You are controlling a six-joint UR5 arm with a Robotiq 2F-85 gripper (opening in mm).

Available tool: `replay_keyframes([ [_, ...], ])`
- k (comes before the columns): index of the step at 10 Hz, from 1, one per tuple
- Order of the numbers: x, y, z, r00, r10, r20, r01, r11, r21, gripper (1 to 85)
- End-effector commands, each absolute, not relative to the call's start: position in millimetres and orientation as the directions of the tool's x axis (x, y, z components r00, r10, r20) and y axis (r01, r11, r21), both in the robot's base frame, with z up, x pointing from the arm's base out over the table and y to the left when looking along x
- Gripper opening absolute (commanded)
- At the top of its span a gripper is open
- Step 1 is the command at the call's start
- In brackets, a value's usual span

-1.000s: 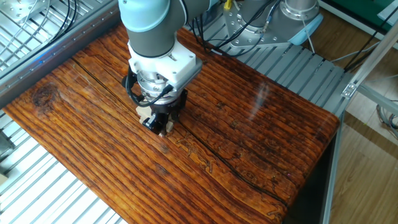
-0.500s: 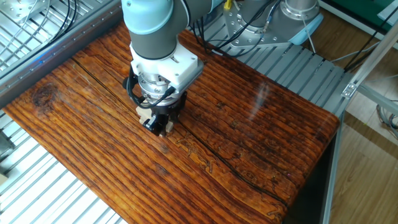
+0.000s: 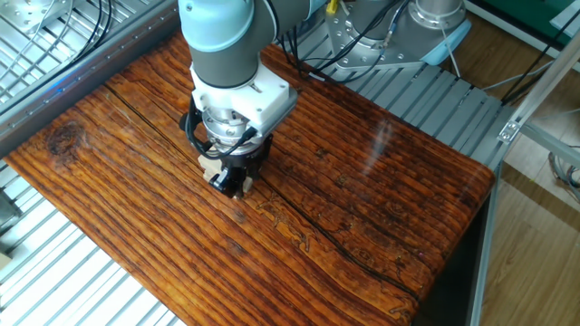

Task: Play Jenga

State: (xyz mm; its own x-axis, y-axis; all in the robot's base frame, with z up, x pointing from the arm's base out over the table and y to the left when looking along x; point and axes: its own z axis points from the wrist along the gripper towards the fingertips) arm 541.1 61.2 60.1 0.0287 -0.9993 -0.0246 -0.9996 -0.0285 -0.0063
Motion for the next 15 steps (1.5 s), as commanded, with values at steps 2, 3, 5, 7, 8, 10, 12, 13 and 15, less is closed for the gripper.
replay_keyframes([
  [2,539.4,63.6,61.1,0.013,-0.999,-0.036,-1.000,-0.013,0.002,37.3],
  [3,538.9,63.7,61.2,0.012,-0.999,-0.036,-1.000,-0.012,0.004,36.7],
  [5,538.8,63.7,61.4,0.010,-0.999,-0.036,-1.000,-0.010,0.004,34.7],
  [7,538.8,65.1,61.7,0.012,-0.999,-0.041,-1.000,-0.012,0.004,27.7],
  [8,538.8,64.9,61.9,0.010,-0.999,-0.039,-1.000,-0.010,0.004,26.3],
  [10,539.2,65.3,62.0,0.008,-0.999,-0.041,-1.000,-0.009,0.002,24.3],
  [12,538.7,65.3,62.5,0.007,-0.999,-0.041,-1.000,-0.007,0.002,24.3],
  [13,538.6,66.5,62.6,0.007,-0.999,-0.046,-1.000,-0.007,0.002,24.3],
  [15,539.4,68.5,62.8,0.004,-0.999,-0.053,-1.000,-0.004,-0.001,23.7],
])
